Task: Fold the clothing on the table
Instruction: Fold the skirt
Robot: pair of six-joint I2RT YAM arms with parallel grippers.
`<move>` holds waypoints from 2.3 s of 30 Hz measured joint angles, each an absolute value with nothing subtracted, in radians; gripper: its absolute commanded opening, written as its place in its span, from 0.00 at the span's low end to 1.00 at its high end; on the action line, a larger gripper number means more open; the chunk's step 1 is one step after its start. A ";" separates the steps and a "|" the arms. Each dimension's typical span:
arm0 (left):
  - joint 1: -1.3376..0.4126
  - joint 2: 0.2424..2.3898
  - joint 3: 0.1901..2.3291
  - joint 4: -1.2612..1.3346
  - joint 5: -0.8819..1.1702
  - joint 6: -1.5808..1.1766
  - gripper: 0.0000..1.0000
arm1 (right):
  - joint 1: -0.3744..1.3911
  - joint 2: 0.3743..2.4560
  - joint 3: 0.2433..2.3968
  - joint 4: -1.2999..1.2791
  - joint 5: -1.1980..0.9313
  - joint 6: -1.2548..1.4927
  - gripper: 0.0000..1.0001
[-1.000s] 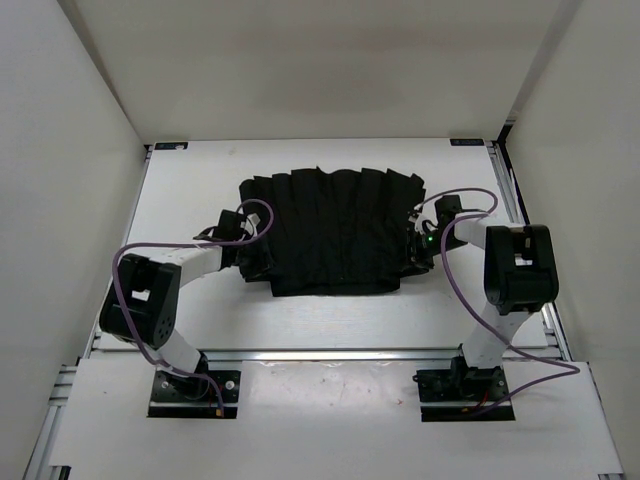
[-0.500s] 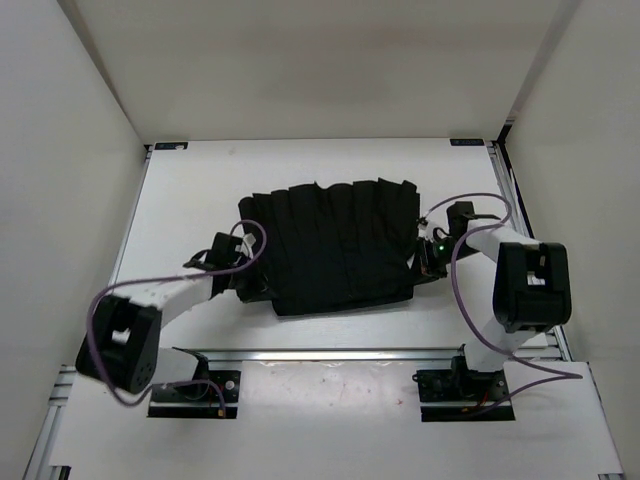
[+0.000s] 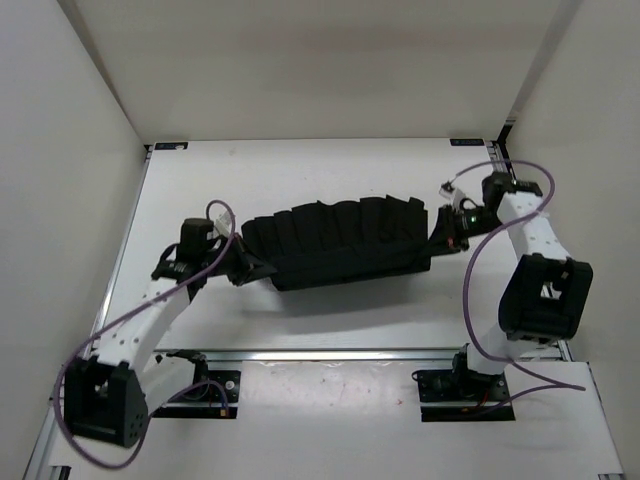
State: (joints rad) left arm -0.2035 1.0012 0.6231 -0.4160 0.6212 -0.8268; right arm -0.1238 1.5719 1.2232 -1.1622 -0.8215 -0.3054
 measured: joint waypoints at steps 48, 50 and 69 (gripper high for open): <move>-0.538 2.038 1.685 -0.289 0.237 -0.804 0.98 | -0.150 2.235 1.837 -0.860 -0.646 -0.151 0.95; -0.553 2.098 1.671 -0.250 0.244 -0.851 0.99 | -0.163 2.260 1.859 -0.857 -0.674 -0.145 0.95; -0.533 2.194 1.596 -0.234 0.219 -0.947 0.99 | -0.141 2.490 2.075 -0.895 -0.905 -0.130 0.91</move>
State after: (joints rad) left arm -0.5327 2.1941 1.5959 -0.2340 0.2188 -0.9466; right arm -0.1413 2.4897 2.0754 -0.8948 -0.9054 -0.1299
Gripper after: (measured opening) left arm 0.981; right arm 0.930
